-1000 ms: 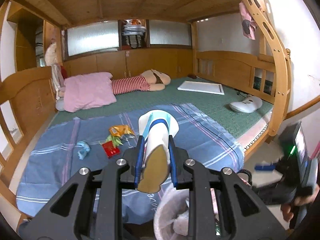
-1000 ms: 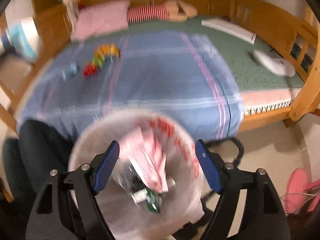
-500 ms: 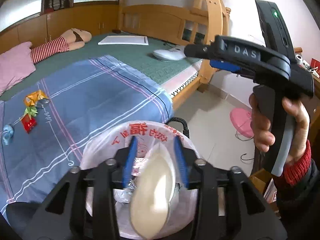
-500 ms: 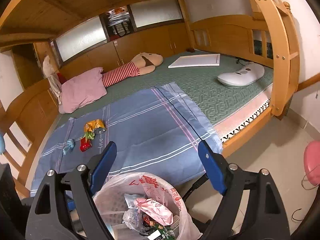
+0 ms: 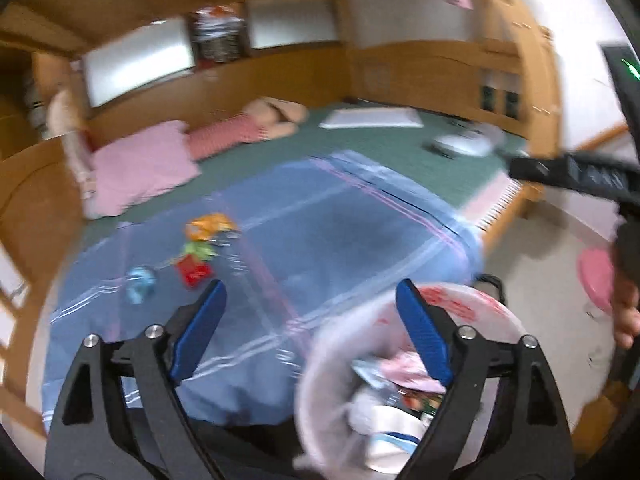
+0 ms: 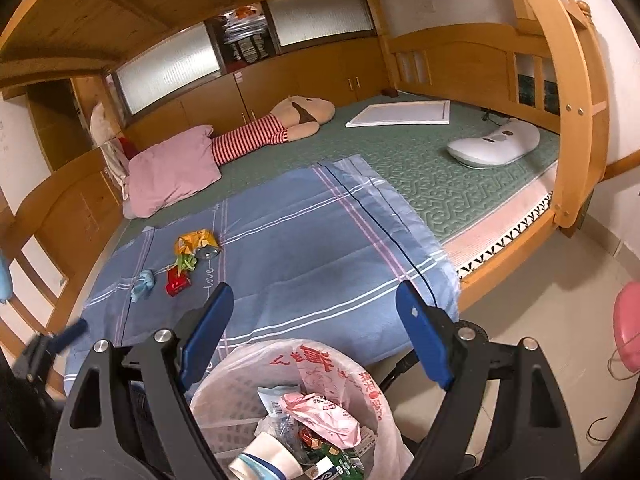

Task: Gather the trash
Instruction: 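Open the left tool over the bin bag to release the white paper cup, then reach the right tool toward the green wrapper while the left tool approaches the pile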

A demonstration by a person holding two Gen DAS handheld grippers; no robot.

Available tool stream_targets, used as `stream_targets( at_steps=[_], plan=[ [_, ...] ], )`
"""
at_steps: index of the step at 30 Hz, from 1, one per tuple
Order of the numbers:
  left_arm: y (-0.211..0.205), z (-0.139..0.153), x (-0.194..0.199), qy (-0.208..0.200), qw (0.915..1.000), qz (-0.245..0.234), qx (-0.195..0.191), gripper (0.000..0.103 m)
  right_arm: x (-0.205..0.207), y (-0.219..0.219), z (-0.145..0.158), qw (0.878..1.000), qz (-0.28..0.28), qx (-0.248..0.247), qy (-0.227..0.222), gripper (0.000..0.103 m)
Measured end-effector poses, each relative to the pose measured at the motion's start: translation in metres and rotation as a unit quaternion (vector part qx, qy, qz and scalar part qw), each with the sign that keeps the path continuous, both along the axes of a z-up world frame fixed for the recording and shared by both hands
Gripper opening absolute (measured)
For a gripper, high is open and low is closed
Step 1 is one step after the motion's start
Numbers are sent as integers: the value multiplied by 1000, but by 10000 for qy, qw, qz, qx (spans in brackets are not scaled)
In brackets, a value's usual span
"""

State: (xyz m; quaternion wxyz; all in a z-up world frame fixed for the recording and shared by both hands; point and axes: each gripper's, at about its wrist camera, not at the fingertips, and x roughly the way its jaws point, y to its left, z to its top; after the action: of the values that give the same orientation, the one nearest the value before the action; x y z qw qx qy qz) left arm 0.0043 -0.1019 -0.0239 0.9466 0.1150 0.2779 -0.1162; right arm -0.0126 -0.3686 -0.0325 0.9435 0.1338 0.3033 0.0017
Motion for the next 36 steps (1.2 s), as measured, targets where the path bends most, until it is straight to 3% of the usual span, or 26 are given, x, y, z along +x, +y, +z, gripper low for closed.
stream_targets(
  at_steps=[5, 9, 10, 12, 13, 15, 17, 18, 21, 24, 25, 29, 33, 34, 36],
  plan=[
    [32, 10, 10, -178, 9982, 546, -182, 90, 7, 14, 1, 9999, 156, -53, 23, 82],
    [69, 16, 22, -434, 9920, 1183, -46, 90, 24, 30, -3, 9985, 489, 132, 191, 86],
    [94, 18, 31, -486, 9850, 1654, -74, 90, 29, 34, -5, 9977, 591, 199, 249, 86],
    [142, 21, 44, -356, 9736, 2191, -535, 90, 47, 51, -10, 9953, 862, 244, 374, 86],
    [175, 21, 52, -247, 9641, 2470, -939, 90, 54, 58, -11, 9947, 929, 205, 399, 86],
    [220, 21, 61, -208, 9444, 3010, -1307, 90, 76, 82, -14, 9931, 1093, 62, 412, 86],
    [255, 26, 69, -382, 9264, 3434, -1499, 90, 94, 104, -14, 9915, 1248, 64, 349, 86],
    [265, 27, 73, -459, 9213, 3534, -1556, 90, 103, 115, -14, 9904, 1347, 90, 304, 86],
    [281, 24, 97, -558, 9095, 3752, -1702, 95, 148, 166, -23, 9840, 1767, -4, 212, 87],
    [290, -6, 141, 34, 8842, 4012, -2393, 95, 204, 207, -48, 9759, 2082, -2, 658, 87],
    [291, -25, 160, 335, 8723, 4054, -2713, 95, 234, 223, -63, 9745, 2036, -97, 933, 87],
    [290, -89, 213, 1035, 8394, 4505, -2859, 95, 303, 253, -88, 9767, 1720, -488, 1185, 87],
    [286, -137, 208, 877, 8170, 4912, -2889, 94, 361, 278, -106, 9777, 1562, -763, 1180, 87],
    [286, -149, 204, 1134, 7987, 5071, -3034, 94, 378, 284, -114, 9780, 1463, -800, 1256, 87],
    [286, -159, 197, 1193, 7885, 4872, -3560, 94, 411, 293, -130, 9772, 1446, -511, 1470, 87]
  ],
)
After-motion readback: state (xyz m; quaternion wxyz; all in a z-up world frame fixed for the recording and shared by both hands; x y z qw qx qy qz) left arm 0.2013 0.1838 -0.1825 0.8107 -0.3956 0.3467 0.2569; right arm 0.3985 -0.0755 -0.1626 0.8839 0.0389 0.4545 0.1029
